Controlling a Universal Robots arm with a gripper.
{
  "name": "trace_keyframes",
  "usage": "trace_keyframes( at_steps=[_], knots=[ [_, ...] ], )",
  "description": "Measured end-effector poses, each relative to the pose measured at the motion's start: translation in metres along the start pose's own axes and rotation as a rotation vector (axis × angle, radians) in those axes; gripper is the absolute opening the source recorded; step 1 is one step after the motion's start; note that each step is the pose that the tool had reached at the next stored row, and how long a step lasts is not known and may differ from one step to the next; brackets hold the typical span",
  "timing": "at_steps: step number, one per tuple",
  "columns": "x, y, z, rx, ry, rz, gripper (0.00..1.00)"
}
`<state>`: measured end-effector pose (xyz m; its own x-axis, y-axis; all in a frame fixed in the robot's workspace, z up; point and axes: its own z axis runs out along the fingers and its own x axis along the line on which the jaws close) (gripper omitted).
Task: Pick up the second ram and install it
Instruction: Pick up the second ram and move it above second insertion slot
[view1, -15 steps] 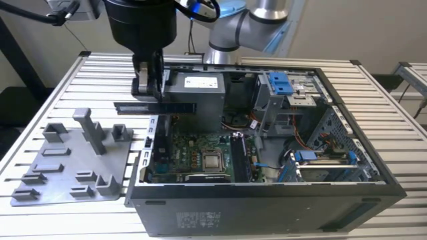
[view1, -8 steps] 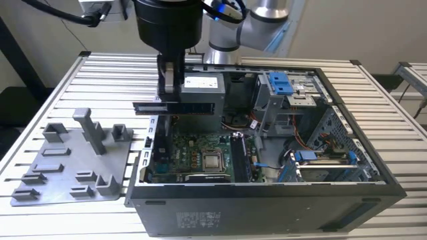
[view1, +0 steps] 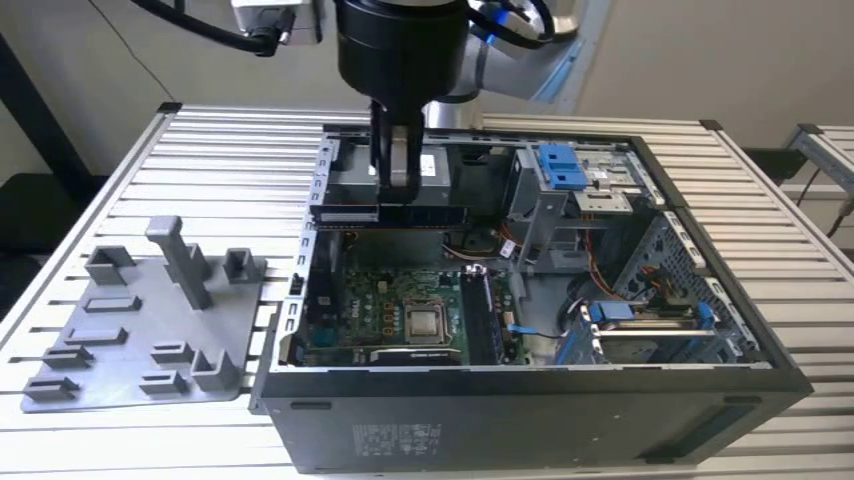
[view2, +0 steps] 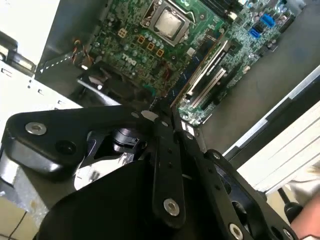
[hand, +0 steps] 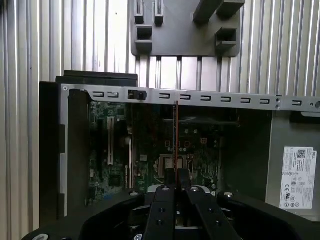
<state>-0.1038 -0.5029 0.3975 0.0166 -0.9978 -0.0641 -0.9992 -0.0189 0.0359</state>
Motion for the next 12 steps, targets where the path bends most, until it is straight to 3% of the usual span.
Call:
trace_keyframes(
  at_steps=[5,12],
  knots=[
    [0.0003,-0.0209,-0.0008,-0.0003,0.0,0.0,0.14],
    [0.0007,-0.039,-0.0014,0.0001,-0.0002,0.006,0.14]
  ],
)
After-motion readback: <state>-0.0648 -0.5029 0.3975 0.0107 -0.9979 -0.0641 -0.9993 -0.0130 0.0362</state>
